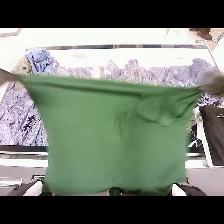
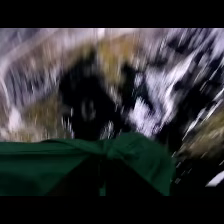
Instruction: Fold the clothes and pants, and hang the long-sleeved shirts on hangers.
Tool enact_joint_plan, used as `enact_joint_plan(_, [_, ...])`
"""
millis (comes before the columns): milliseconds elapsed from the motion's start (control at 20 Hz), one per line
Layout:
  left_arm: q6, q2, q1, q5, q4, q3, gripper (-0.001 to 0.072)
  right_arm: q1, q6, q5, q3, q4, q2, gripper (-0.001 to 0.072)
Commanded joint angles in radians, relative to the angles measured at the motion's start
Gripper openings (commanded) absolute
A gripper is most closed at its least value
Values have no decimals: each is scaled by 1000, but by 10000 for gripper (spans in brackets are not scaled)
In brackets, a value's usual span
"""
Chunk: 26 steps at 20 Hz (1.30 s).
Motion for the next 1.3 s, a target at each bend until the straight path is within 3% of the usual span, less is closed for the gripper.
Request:
enact_joint_plan(0, [8,-192,-42,128,15,-299,28,98,56,-204,-262,32,-233,29])
enact_joint_plan(200, [8,-483,-29,250,14,-209,28,119,89,-481,-125,181,-533,30])
enact_joint_plan(450, [7,-702,-50,259,-3,38,28,119,92,-811,-29,304,-658,30])
enact_joint_plan(850, [7,-800,-77,300,-3,187,28,119,13,-939,-21,340,-708,30])
enact_joint_plan(1100, [-19,-840,-106,228,-3,187,29,113,15,-788,-16,339,-727,30])
enact_joint_plan(1250, [3,-815,-73,56,-2,250,30,29,12,-507,48,327,-661,30])
